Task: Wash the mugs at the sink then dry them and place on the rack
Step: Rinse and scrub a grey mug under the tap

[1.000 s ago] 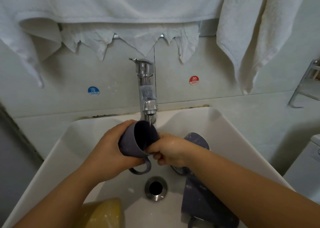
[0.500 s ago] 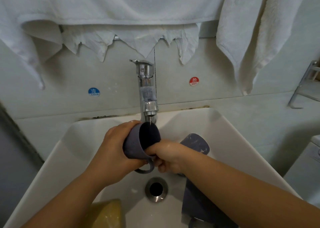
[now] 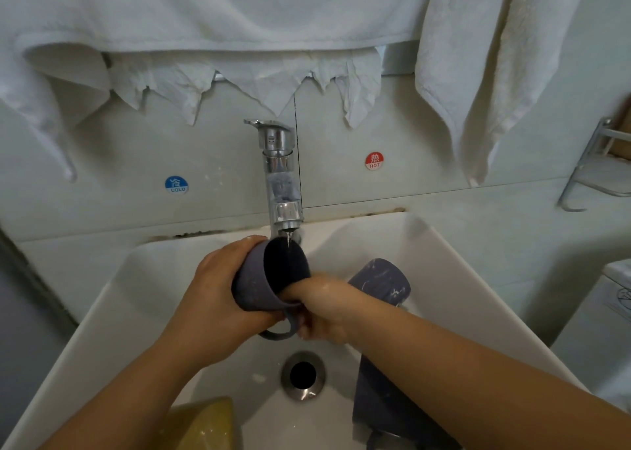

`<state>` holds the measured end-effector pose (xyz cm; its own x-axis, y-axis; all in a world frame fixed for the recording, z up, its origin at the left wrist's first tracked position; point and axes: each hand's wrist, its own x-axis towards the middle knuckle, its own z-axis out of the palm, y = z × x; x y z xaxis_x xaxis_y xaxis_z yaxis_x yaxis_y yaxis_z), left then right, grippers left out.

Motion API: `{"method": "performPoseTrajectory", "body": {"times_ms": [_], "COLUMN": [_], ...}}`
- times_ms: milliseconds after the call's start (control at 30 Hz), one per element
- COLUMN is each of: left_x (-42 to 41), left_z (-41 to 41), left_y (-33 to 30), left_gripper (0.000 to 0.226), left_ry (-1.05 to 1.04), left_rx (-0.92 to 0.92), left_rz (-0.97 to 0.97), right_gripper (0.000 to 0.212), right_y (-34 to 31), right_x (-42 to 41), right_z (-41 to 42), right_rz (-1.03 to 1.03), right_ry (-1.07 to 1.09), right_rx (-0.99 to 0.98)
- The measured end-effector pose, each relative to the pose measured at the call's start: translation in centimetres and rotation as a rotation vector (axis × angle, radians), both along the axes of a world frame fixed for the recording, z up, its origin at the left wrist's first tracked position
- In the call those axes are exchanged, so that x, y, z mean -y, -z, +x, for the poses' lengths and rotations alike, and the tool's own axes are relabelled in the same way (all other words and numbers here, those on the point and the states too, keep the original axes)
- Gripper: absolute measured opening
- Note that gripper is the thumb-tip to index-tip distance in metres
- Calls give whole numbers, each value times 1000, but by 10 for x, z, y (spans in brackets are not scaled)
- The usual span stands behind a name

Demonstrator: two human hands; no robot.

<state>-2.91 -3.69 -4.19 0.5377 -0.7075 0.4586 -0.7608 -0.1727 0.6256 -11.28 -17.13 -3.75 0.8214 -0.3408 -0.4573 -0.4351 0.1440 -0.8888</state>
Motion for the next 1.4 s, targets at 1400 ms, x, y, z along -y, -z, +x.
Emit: {"method": "performPoseTrajectory", "body": {"times_ms": [1400], "left_x": [-15], "left_z": [14], "left_y": [-18], "left_gripper": [22], "left_ry": [-262], "left_rx": [-384], "left_rz": [291], "right_gripper": [20], "right_y": [-6], "right_x": [33], "right_z": [1], "right_rz": [-703], "right_ry": [-168], "right_rx": [72]}}
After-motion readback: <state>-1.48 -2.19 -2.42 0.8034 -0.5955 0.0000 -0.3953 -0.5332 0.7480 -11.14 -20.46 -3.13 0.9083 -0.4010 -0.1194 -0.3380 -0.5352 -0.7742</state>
